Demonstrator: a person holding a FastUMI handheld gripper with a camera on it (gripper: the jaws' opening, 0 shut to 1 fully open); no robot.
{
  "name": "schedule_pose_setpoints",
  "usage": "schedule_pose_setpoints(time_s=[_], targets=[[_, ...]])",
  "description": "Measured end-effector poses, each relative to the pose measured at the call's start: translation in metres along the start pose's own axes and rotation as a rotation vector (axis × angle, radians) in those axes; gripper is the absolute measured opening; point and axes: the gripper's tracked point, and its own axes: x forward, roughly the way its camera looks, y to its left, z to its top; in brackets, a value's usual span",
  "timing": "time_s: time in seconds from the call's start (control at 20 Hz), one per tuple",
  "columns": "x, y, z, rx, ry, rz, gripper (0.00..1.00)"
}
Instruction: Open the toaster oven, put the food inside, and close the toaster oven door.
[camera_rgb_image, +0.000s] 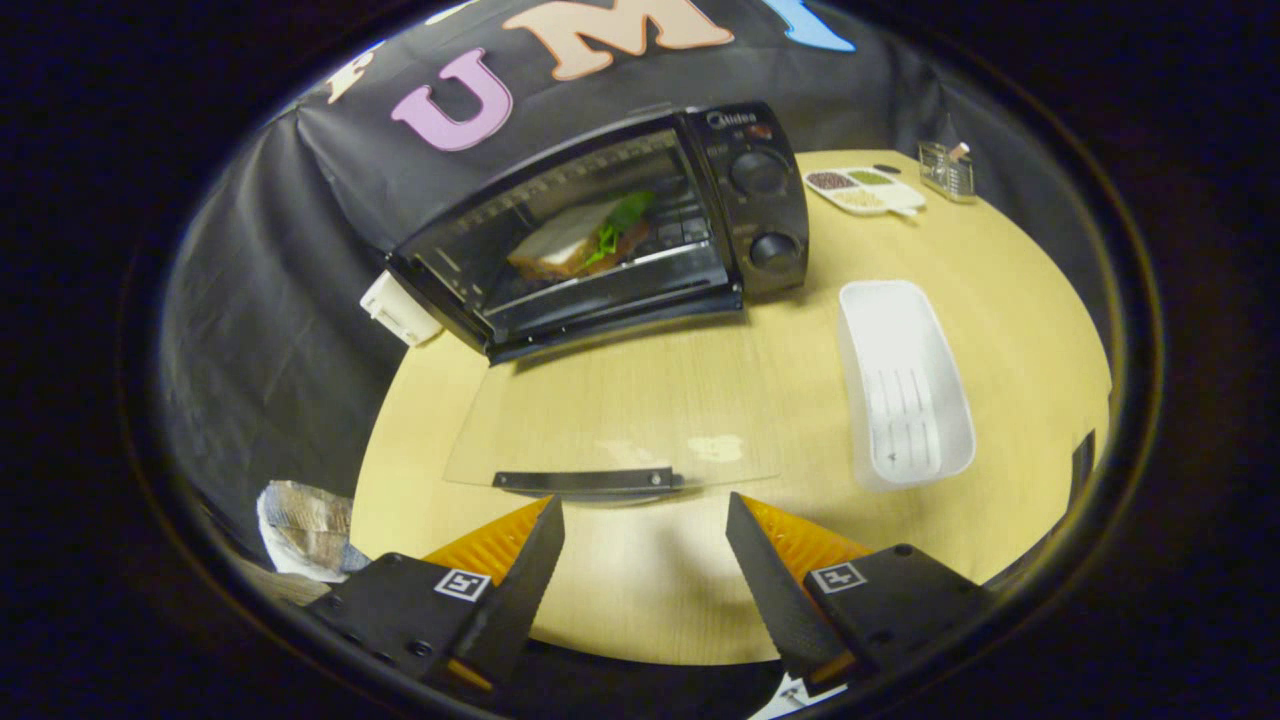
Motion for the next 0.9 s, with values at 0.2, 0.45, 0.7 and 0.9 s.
schedule_pose_setpoints(time_s=[0.2,0.45,0.7,0.9], targets=[[0.015,-0.010,-0.005,-0.046,0.028,-0.015,1.00],[0.027,-0.008,0.000,-0.051,0.038,0.002,1.00],[0.018,-0.002,0.015,-0.053,0.005,0.003,1.00],[0.003,0.009,0.040,-0.007,-0.053,0.025,1.00]])
